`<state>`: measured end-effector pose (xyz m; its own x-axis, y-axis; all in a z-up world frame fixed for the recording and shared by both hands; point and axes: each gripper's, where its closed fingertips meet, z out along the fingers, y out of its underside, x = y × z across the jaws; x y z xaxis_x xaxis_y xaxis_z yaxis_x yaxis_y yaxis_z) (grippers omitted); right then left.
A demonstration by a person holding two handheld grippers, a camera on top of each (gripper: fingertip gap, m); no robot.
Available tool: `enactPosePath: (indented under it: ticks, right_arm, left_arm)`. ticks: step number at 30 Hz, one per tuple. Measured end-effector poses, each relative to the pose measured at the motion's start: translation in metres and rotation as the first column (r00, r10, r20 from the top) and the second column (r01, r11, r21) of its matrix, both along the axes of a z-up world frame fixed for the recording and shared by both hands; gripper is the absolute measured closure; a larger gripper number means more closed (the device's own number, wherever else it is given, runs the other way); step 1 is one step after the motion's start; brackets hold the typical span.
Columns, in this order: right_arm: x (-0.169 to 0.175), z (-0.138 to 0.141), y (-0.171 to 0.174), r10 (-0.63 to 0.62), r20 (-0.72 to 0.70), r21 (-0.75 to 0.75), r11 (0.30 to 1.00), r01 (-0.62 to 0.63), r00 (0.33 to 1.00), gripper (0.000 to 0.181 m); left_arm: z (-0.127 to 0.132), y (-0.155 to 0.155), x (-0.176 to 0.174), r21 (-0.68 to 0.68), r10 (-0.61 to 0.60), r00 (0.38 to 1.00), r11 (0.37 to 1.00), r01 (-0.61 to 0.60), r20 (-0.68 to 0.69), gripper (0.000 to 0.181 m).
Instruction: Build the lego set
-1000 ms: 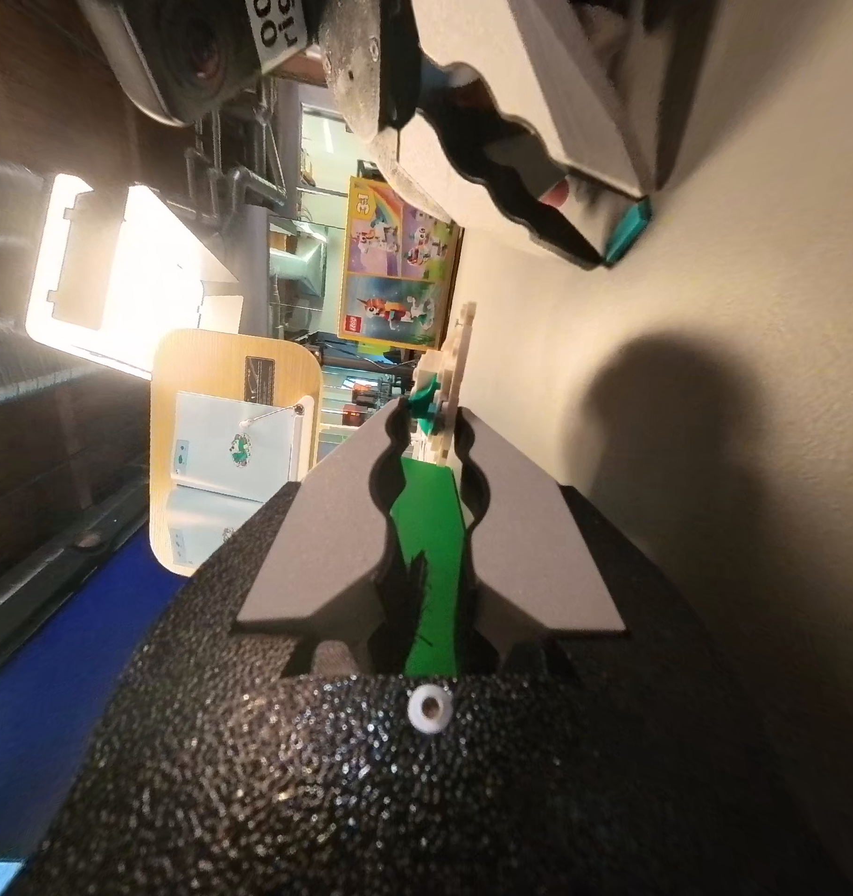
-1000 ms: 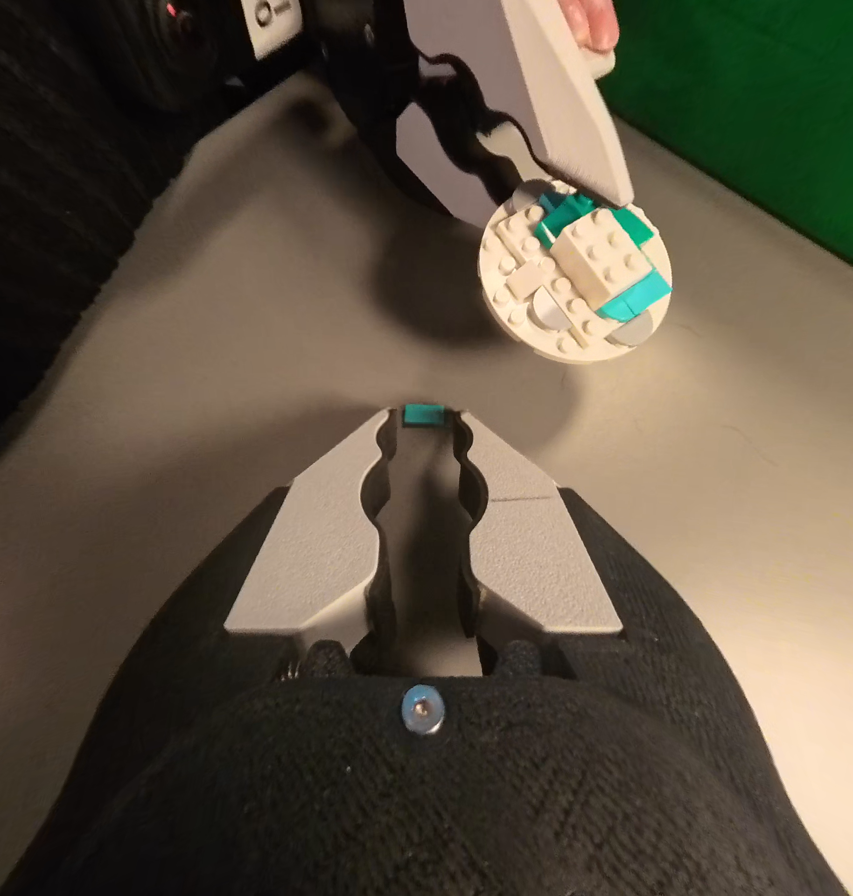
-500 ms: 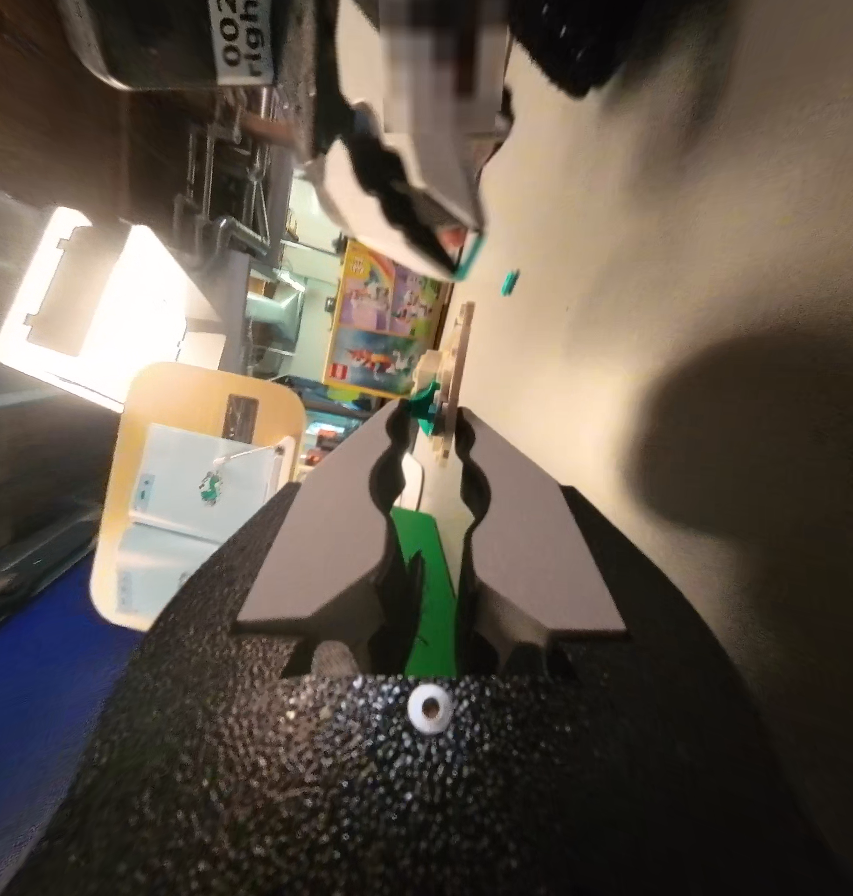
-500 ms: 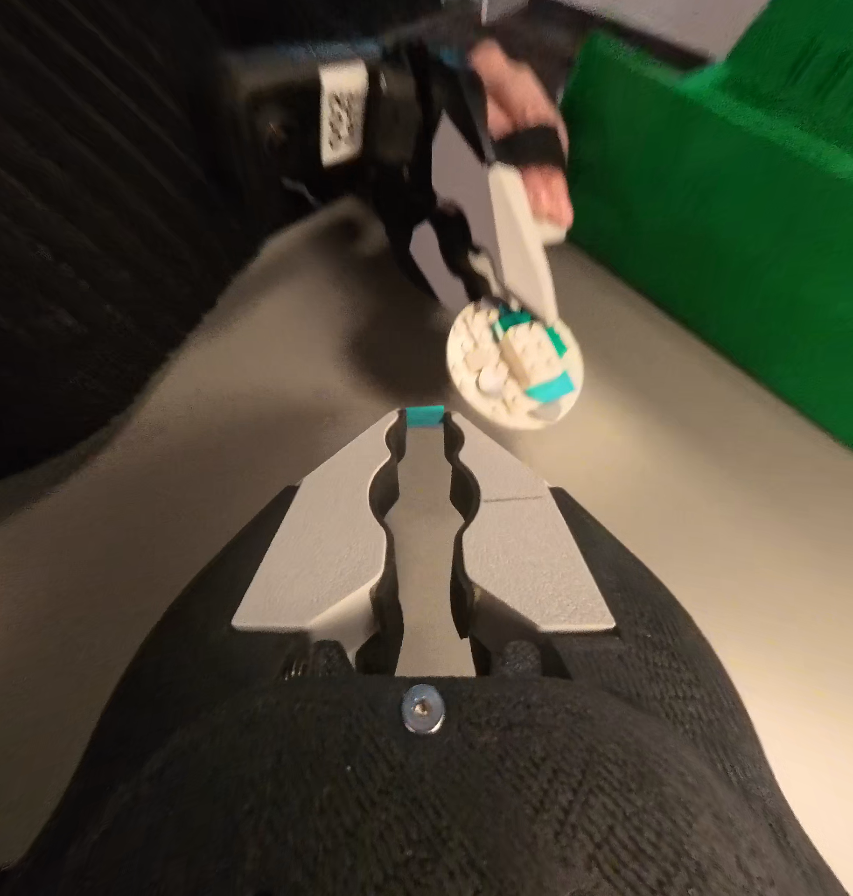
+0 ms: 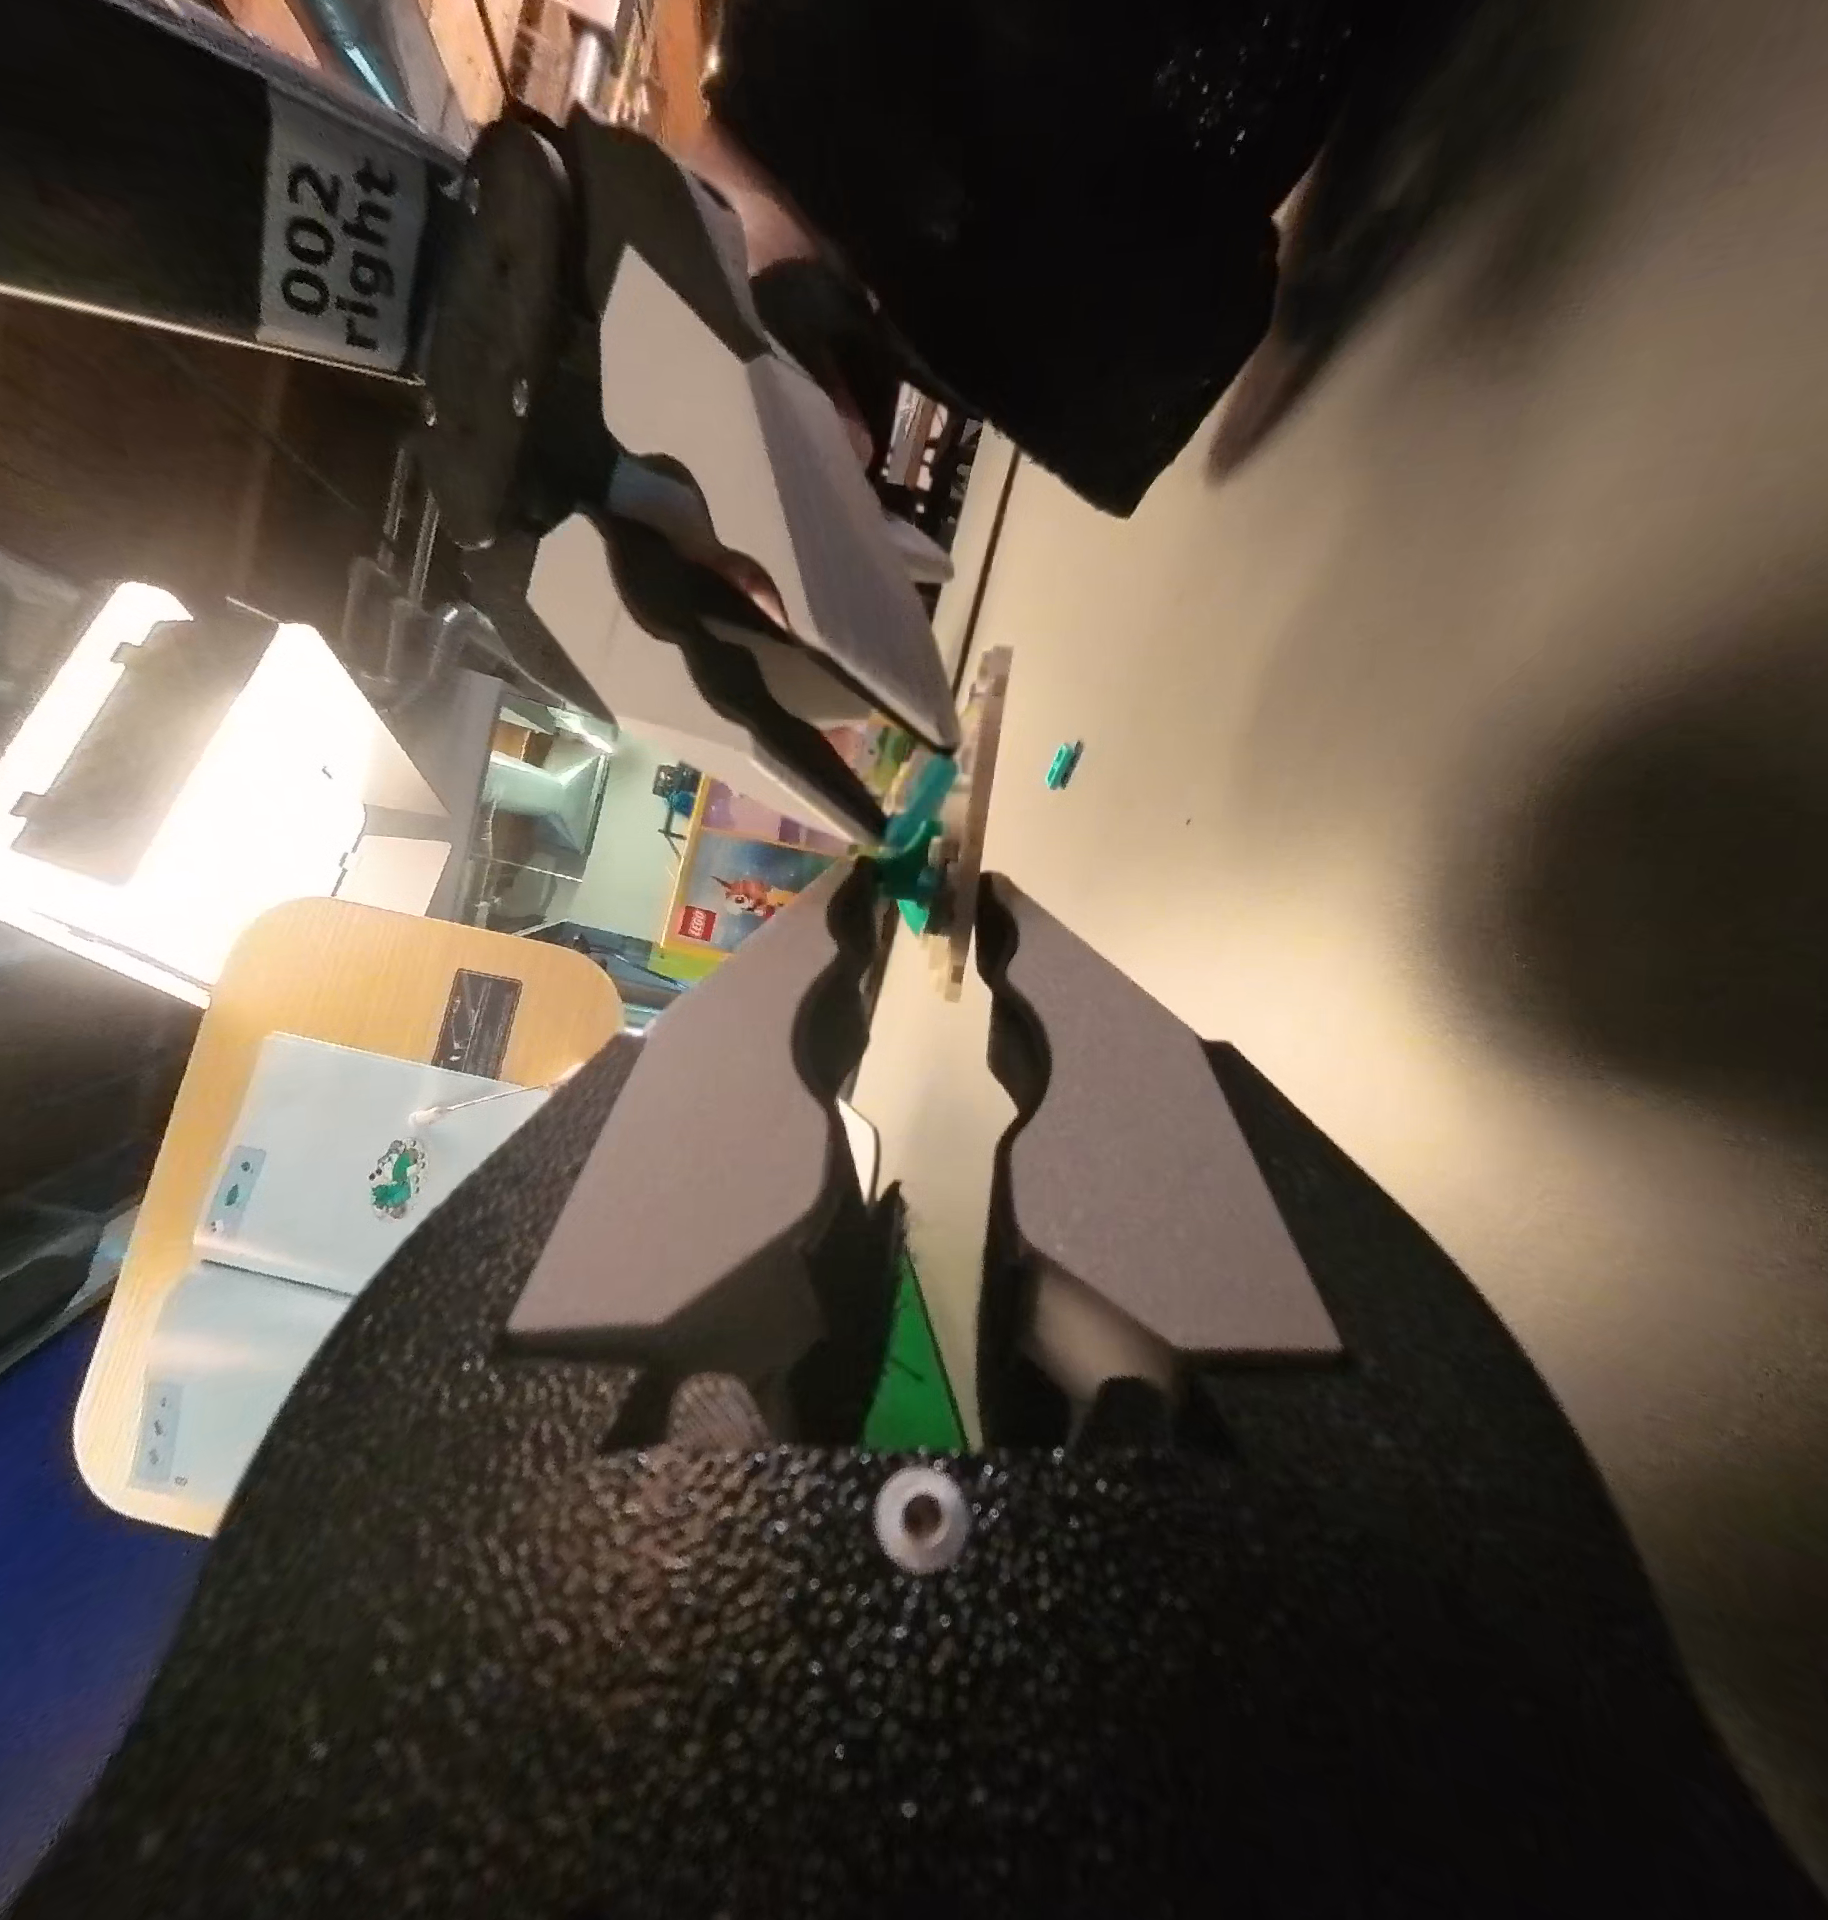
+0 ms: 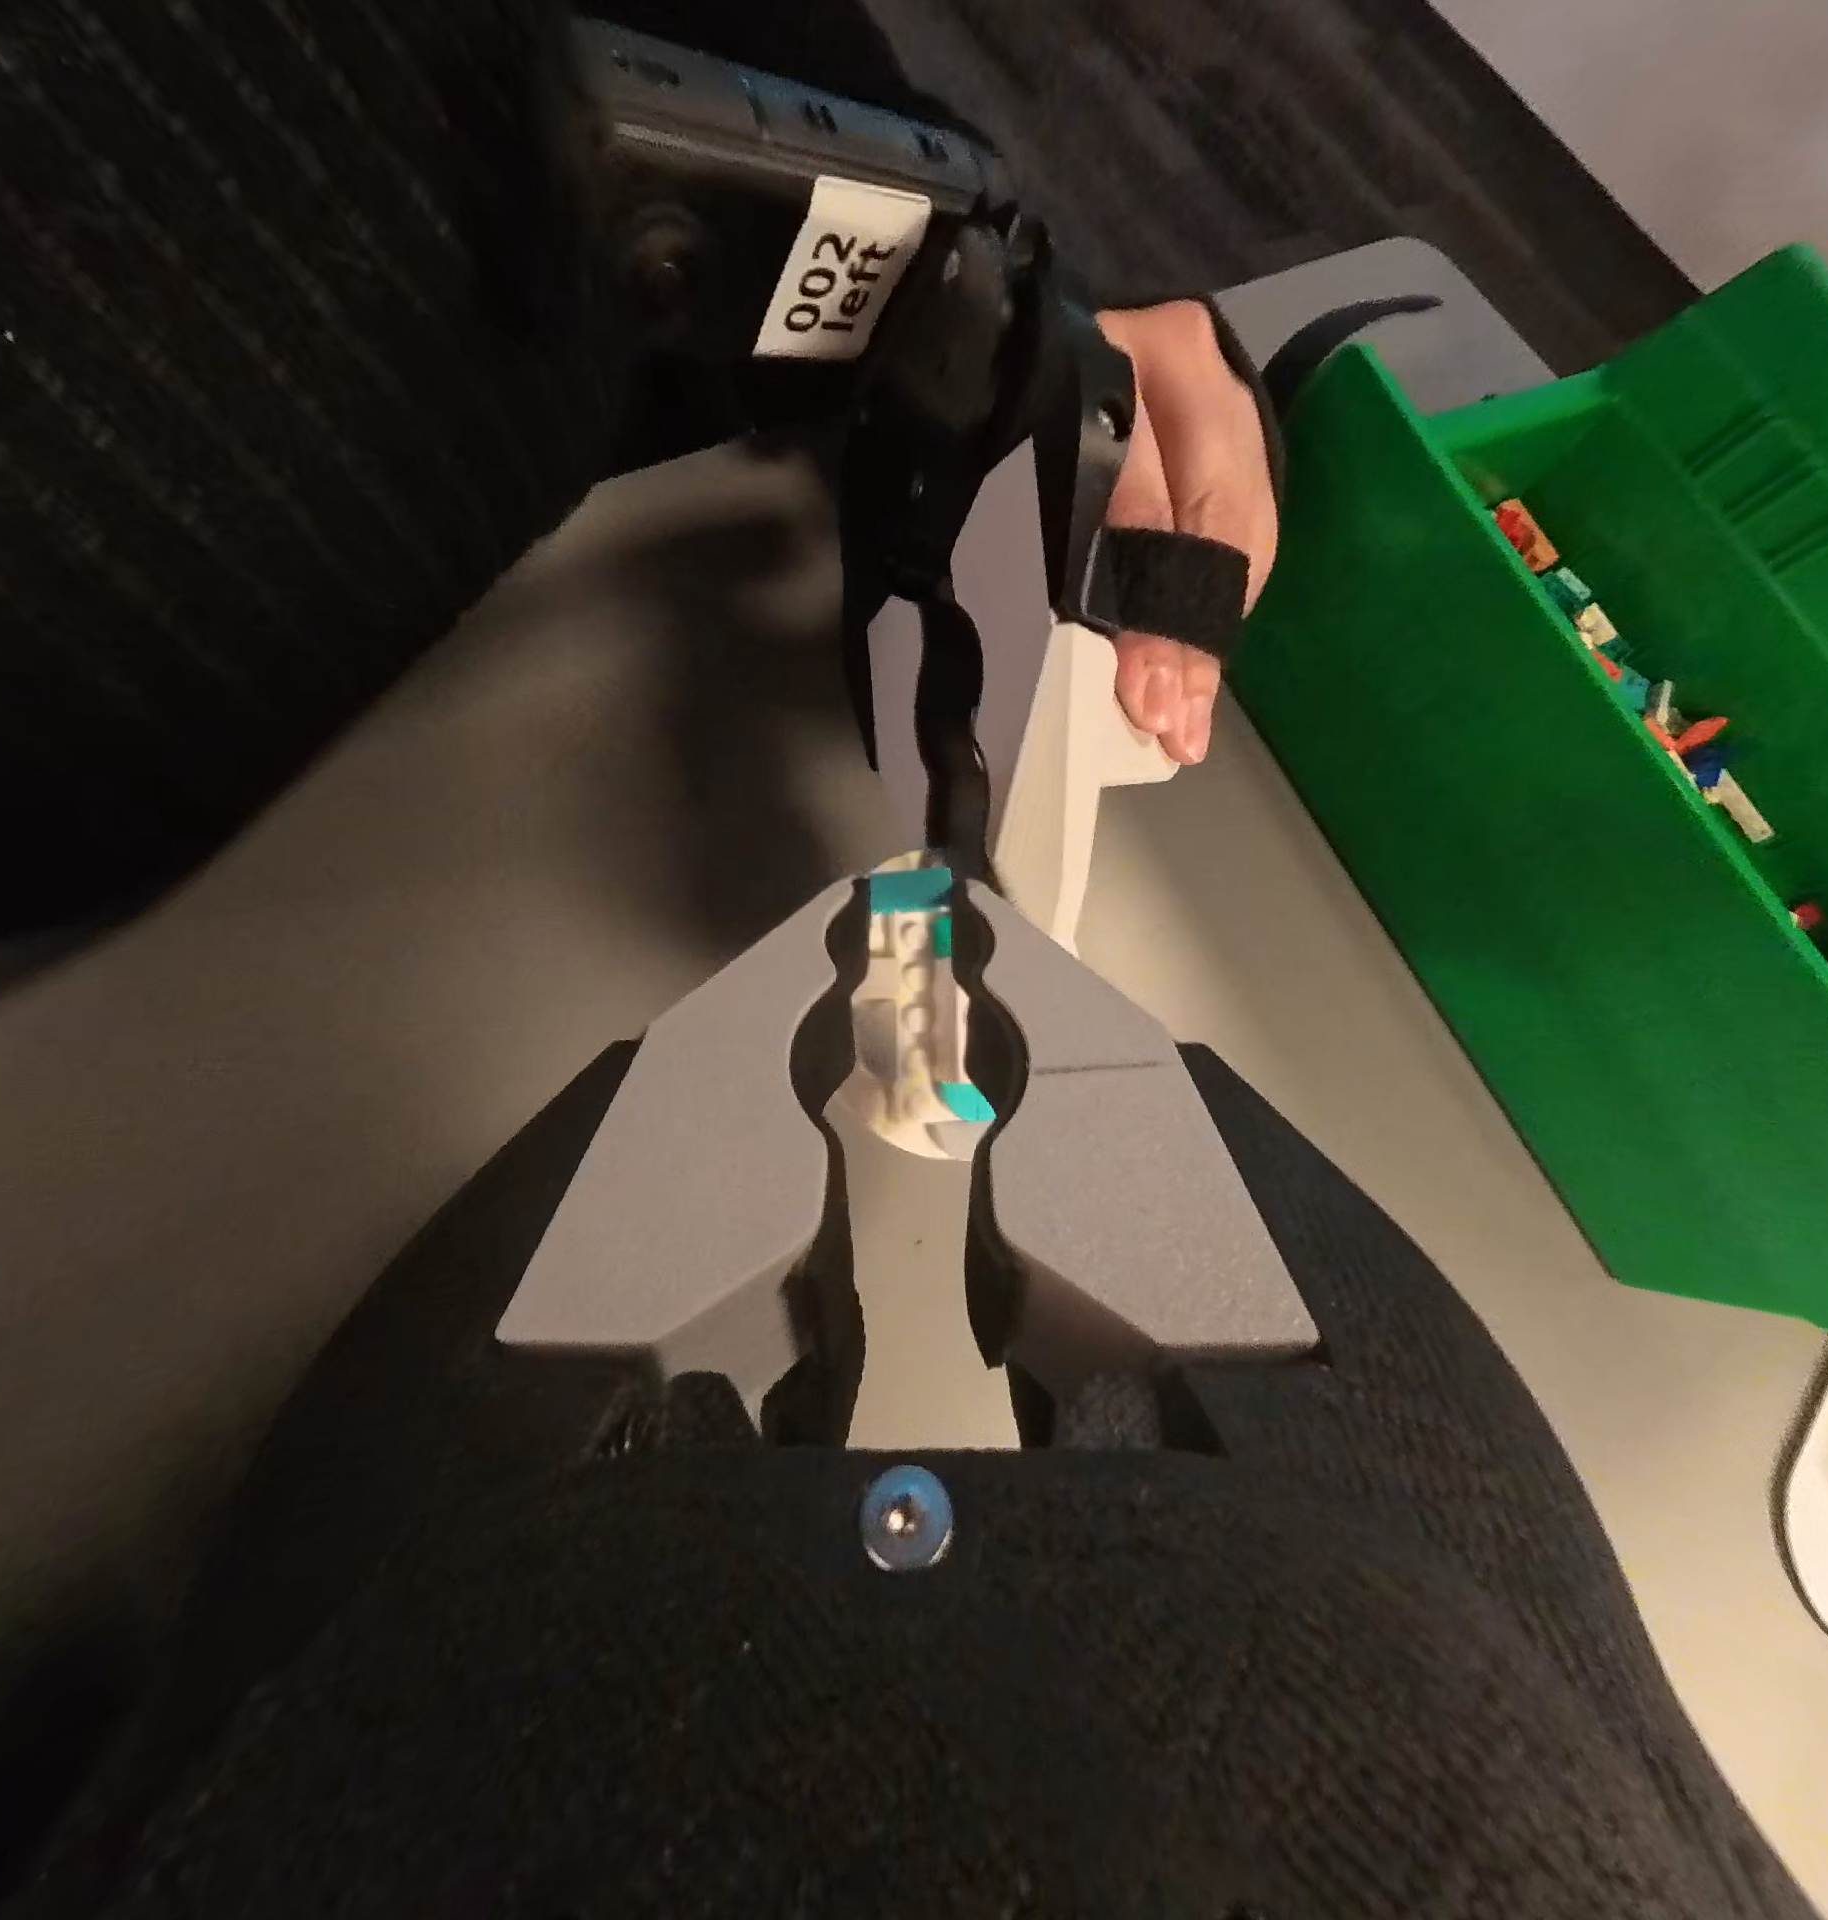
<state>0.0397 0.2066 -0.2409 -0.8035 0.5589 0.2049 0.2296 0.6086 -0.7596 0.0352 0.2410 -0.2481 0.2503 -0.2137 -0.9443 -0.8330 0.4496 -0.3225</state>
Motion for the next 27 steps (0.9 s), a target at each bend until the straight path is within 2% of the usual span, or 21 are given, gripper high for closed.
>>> enactPosePath:
  ticks: [27]
  right_arm:
    - [-0.0023,-0.0052,0.0066,-0.07,-0.051,0.122,0.99,0.076,0.996,0.167]
  left_arm:
    - [-0.0051,0.0015,0.001,-0.05,0.01,1.0,0.999,-0.01,0.013,0.166]
